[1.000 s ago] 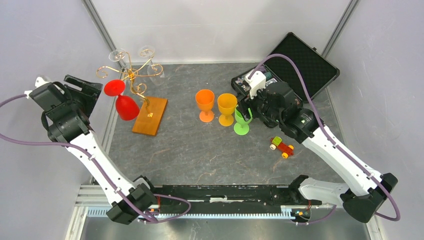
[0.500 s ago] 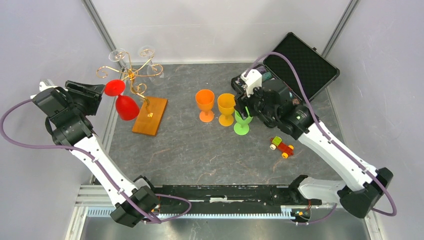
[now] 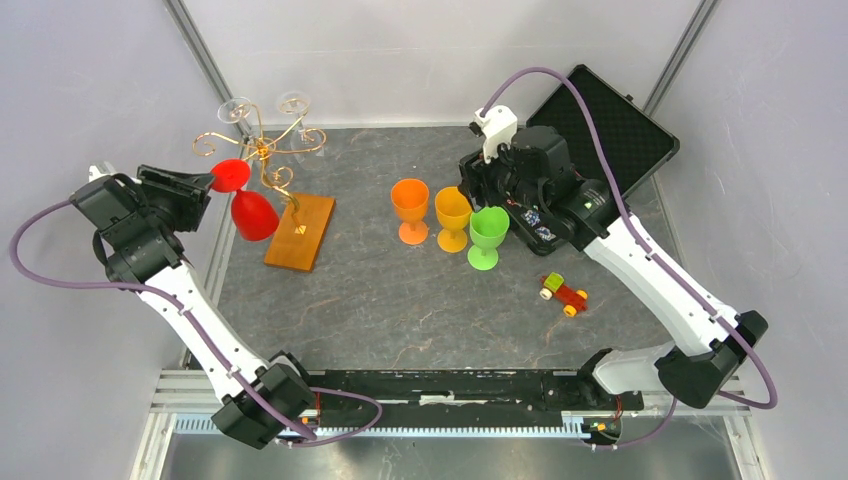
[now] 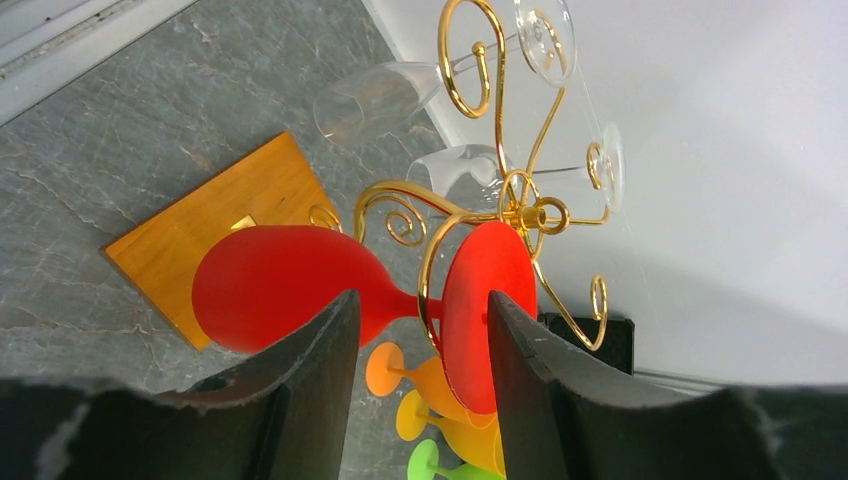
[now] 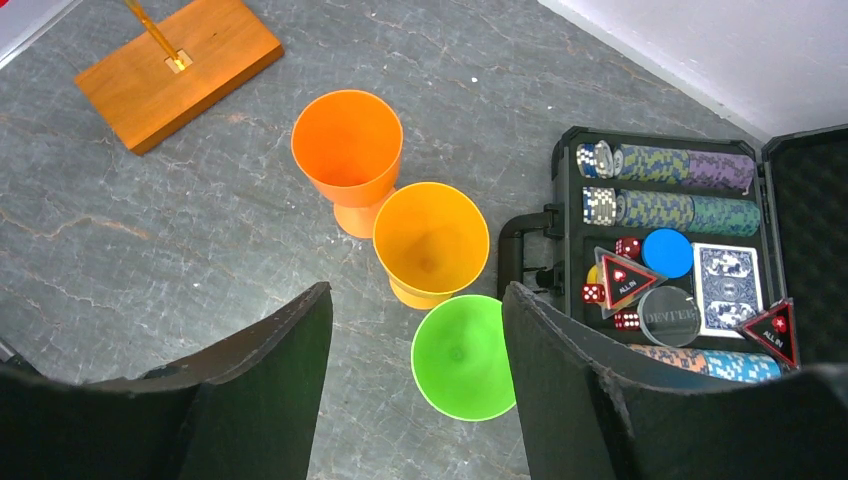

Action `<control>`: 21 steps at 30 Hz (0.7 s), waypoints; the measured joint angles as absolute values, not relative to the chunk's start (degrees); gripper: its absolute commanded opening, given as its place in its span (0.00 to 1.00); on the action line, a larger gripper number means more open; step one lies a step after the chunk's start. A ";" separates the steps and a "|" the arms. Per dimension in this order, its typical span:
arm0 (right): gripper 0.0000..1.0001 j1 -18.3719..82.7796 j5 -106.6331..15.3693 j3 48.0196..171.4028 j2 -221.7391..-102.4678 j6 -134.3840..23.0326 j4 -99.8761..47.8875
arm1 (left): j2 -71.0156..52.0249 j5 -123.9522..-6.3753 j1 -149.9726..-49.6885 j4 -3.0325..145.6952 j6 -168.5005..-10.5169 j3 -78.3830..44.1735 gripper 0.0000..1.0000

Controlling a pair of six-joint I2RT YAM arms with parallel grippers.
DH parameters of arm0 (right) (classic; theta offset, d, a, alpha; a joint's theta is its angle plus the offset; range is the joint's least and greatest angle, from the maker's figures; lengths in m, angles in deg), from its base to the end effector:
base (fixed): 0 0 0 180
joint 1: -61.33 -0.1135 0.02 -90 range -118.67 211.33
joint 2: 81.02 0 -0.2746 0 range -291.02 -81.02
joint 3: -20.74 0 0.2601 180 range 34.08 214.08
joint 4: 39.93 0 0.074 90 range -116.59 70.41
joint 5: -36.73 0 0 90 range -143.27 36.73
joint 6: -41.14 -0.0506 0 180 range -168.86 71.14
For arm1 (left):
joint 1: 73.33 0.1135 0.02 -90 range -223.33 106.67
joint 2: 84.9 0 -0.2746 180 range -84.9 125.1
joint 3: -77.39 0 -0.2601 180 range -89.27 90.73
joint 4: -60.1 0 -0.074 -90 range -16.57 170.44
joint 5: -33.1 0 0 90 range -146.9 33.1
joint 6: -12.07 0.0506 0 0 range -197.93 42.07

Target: Take the wine glass off the wine glass rack

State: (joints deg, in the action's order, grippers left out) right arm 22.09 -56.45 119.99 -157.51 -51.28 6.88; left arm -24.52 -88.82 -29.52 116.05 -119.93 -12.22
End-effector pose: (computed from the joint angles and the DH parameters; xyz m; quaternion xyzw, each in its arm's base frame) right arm 0.2414 0.1935 0.4304 -0.2505 0.8004 0.1717 0.5168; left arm 0.1734 0.1293 0.4311 -0.4481 0.6963 -0.2250 0.5135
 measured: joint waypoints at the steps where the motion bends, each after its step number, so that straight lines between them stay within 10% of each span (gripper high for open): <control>1: 0.68 22.09 -56.69 120.23 -157.49 -51.45 6.91 | -24.52 -89.13 -29.52 116.00 -119.93 -12.22 0.49; 21: 0.68 22.09 -59.38 120.31 -157.38 -51.60 8.24 | -24.83 -91.97 -29.41 114.56 -120.54 -12.68 0.29</control>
State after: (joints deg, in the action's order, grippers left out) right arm 22.09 -59.38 120.31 -157.38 -51.60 8.24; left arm -24.83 -91.97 -29.41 114.56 -120.54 -12.68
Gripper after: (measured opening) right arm 0.679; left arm 0.240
